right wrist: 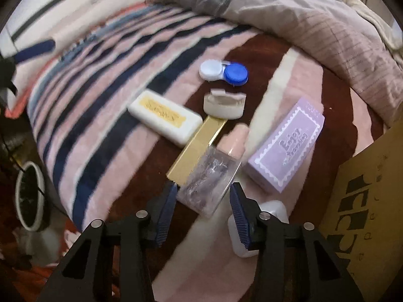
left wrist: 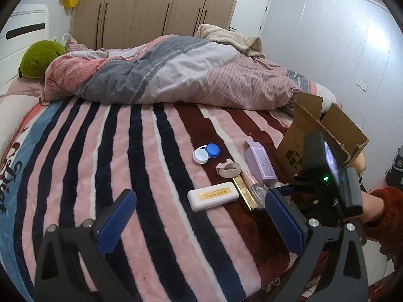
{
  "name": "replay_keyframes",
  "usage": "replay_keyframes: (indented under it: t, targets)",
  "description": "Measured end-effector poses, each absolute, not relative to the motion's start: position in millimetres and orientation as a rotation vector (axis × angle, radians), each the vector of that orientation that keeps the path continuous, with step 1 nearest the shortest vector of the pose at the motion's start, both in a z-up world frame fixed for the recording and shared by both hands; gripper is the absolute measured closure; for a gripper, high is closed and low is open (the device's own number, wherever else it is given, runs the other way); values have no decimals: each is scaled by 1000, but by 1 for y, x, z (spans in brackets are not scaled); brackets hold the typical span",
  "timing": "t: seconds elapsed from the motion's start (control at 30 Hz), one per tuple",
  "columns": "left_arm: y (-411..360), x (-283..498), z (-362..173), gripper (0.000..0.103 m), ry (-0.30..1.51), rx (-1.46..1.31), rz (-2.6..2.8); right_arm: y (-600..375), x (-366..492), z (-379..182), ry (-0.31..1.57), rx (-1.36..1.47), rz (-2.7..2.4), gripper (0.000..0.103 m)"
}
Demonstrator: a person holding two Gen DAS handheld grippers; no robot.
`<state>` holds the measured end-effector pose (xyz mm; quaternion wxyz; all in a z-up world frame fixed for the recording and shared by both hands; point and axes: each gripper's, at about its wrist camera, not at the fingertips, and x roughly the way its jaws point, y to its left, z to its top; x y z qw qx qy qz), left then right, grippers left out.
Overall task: Organize rigid objects
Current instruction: 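Grasp the glass foundation bottle with the right gripper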
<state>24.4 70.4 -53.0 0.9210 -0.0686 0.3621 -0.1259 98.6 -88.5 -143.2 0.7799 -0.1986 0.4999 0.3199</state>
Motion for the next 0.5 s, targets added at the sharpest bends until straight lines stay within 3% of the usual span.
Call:
replay_keyframes:
  t: [0.23, 0.4, 0.5]
  targets:
    - [65, 24, -53, 1, 749, -129, -270, -87, 96, -143, 1010, -425, 645, 68]
    - [66, 26, -50, 1, 746, -167, -327, -89, 74, -109, 821, -458, 681, 76]
    - [60, 28, -46, 1, 738, -171, -347, -84, 69, -98, 826, -455, 720, 76]
